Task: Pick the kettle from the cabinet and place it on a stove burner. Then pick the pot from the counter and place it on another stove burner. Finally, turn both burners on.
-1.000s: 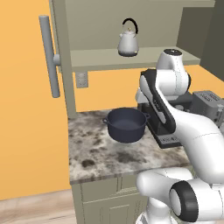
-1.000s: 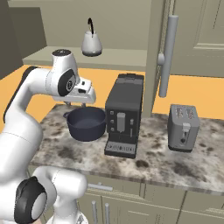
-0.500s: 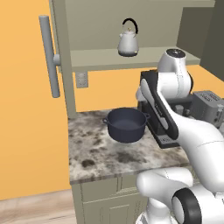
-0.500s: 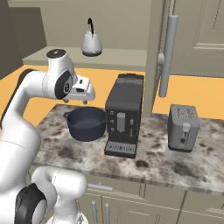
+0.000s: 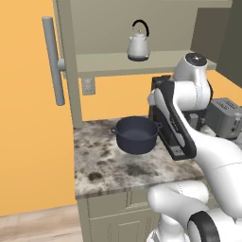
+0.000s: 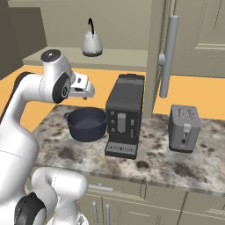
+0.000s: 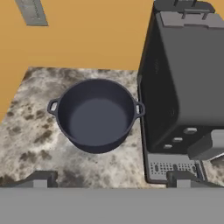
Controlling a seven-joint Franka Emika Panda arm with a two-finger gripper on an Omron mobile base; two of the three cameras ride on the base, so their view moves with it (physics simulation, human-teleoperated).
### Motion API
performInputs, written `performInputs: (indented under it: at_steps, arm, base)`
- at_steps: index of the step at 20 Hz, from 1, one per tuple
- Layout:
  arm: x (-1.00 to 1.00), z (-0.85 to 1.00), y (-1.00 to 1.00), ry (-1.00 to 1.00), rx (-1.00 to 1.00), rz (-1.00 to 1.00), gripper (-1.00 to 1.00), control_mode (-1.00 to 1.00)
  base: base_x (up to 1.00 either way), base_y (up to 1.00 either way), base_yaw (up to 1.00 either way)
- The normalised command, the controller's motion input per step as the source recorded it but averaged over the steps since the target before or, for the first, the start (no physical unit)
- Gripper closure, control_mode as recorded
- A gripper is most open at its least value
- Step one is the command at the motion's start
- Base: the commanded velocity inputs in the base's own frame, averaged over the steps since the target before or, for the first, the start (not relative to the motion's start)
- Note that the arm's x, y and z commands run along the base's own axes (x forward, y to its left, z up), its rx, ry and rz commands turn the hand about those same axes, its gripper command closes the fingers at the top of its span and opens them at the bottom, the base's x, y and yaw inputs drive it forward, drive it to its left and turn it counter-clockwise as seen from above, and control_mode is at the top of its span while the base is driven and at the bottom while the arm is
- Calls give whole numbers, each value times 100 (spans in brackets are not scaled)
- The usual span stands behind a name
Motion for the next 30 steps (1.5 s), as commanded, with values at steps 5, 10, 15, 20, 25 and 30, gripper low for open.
performInputs:
  at_steps: [5,10,15,20,25,30]
  arm:
    - [-3,21,0,-14,0,0,-100,-100]
    - [-2,25,0,-14,0,0,-100,-100]
    - [-1,28,0,-16,0,0,-100,-100]
    - [-5,30,0,-16,0,0,-100,-100]
    - [-1,30,0,-15,0,0,-100,-100]
    - [0,29,0,-14,0,0,-100,-100]
  base:
    - [0,0,0]
    - [0,0,0]
    - [0,0,0]
    - [0,0,0]
    - [0,0,0]
    - [0,0,0]
